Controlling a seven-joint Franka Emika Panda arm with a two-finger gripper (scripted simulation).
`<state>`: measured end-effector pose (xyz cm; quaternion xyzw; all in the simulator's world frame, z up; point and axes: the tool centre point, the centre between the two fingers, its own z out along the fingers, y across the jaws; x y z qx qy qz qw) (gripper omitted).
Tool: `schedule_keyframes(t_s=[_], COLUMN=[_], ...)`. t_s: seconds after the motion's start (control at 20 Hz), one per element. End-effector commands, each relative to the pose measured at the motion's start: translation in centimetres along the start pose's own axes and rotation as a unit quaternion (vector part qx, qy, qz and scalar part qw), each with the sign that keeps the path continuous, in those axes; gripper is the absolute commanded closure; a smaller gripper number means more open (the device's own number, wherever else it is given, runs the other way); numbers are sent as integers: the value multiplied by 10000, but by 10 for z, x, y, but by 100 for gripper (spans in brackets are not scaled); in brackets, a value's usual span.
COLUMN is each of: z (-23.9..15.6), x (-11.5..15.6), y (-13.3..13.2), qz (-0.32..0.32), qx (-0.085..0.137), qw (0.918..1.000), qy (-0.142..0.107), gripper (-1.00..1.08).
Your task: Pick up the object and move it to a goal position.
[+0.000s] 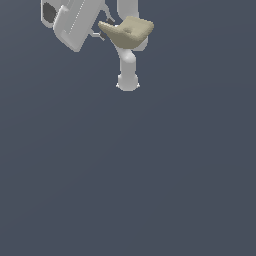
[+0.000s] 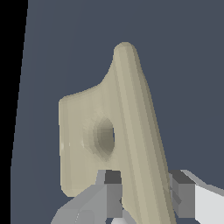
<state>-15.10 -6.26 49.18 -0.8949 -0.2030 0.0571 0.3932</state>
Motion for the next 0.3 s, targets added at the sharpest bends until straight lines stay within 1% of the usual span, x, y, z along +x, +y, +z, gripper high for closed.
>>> schedule_keyframes(t_s=[0.0, 0.25], z=[-5, -7], x=[0, 1], y=[-5, -7], qz=[2, 3], qx=[7, 11], qw=[10000, 10000], qy=[1, 7], gripper=[108, 108])
